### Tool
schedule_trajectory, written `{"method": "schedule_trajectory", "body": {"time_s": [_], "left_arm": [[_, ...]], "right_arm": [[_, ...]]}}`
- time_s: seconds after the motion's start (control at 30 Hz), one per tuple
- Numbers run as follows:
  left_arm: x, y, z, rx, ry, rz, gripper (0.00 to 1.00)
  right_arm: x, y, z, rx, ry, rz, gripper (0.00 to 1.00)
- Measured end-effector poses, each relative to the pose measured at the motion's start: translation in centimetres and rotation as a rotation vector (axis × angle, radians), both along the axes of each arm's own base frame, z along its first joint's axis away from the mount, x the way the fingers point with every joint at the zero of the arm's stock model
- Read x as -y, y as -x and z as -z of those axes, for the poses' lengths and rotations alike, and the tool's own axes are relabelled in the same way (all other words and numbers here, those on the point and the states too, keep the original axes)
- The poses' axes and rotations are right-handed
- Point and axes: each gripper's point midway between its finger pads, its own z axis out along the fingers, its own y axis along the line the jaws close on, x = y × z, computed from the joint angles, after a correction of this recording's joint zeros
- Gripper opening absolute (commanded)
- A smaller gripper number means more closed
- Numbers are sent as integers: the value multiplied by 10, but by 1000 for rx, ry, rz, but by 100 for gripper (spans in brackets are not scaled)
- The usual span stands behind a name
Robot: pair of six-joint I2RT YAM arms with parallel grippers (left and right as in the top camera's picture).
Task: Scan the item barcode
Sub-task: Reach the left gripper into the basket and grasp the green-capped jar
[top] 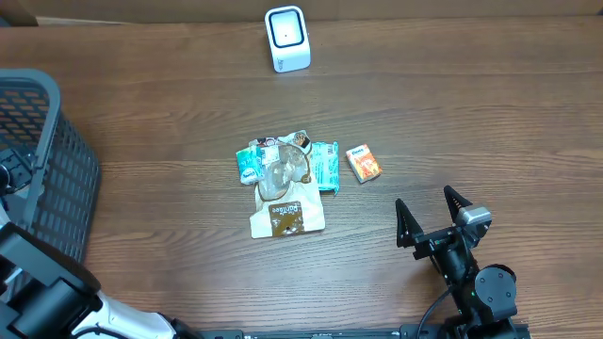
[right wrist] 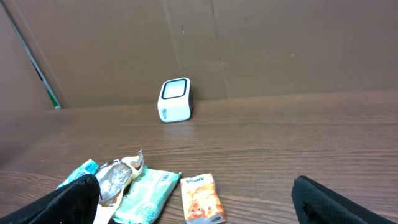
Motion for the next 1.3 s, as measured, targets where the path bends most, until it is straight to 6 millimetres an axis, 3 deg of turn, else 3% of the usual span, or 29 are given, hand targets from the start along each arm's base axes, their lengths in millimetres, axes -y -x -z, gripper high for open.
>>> {"method": "schedule_trajectory", "body": {"time_s": [0.17,0.33,0.4,0.73,1.1,1.17,1.3], "left_arm": [[-9,-8,12,5,-19,12,88],[-11,-10,35,-26,6,23,86],[-13,-12,39,-24,3,24,74],[-11,-25,35,48,18,45,60],[-10,-25,34,66,39,3,55],[-9,-24,29,74,39,-6,55],[-8,-23,-4,125,-4,-15,55]], "right_arm": [[0,0,0,0,0,0,100],[0,0,0,0,0,0,100],[0,0,0,-1,0,0,100],[0,0,0,0,0,0,100],[0,0,0,0,0,0,100],[0,0,0,1,0,0,100],[0,0,0,0,0,0,100]]}}
